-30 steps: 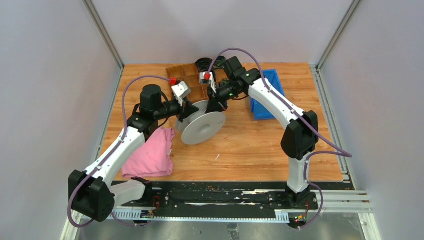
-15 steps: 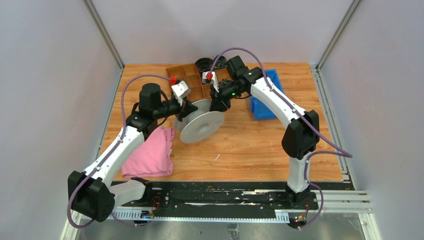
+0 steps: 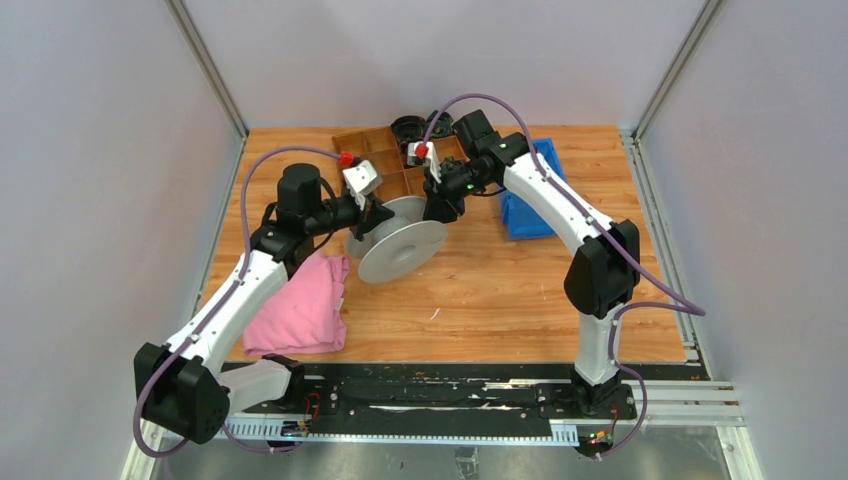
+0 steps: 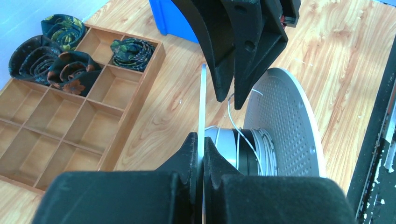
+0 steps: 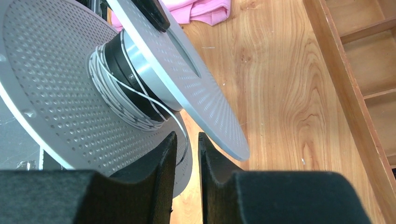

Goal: Wrap the cables
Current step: Wrap the cable around the cable reel.

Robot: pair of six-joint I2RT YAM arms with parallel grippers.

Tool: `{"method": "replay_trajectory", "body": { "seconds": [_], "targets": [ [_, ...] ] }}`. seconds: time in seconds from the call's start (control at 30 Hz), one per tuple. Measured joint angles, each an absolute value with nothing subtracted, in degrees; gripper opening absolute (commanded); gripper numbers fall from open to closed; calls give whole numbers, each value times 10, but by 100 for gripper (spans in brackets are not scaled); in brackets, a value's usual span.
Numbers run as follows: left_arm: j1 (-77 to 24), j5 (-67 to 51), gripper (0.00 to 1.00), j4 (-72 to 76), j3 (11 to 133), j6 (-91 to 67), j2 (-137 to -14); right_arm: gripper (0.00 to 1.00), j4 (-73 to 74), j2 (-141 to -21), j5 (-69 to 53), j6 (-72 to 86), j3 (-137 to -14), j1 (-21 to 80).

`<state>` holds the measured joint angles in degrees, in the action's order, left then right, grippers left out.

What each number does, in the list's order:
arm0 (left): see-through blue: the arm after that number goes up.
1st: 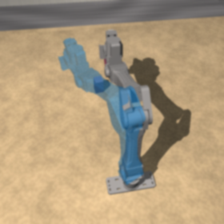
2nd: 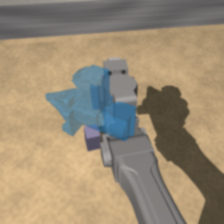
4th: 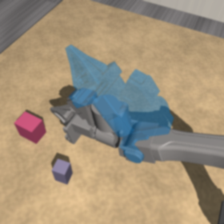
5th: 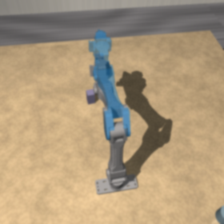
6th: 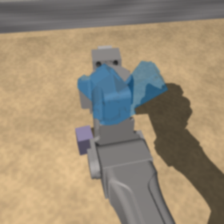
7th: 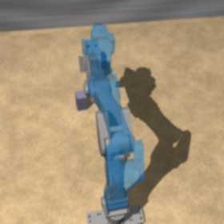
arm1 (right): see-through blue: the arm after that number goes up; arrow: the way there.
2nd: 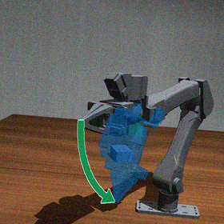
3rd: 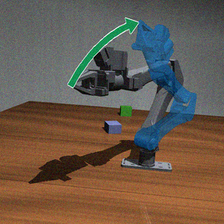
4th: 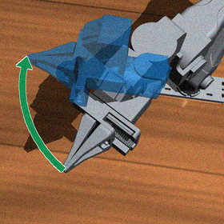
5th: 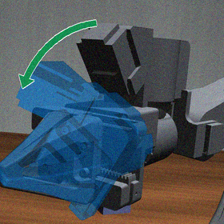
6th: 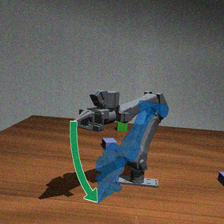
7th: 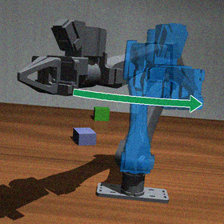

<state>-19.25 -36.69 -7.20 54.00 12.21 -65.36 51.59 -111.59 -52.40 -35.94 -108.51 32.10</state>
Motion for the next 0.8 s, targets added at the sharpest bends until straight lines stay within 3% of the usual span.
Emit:
{"method": "replay_trajectory", "body": {
  "seconds": [0.6,0.8],
  "targets": [
    [-192,-343,0,-104,561,147,-654,43,528,-1116,-506,-380,-1085,293],
    [-192,-337,0,-107,565,148,-655,45,530,-1116,-498,-386,-1085,281]
  ]
}}
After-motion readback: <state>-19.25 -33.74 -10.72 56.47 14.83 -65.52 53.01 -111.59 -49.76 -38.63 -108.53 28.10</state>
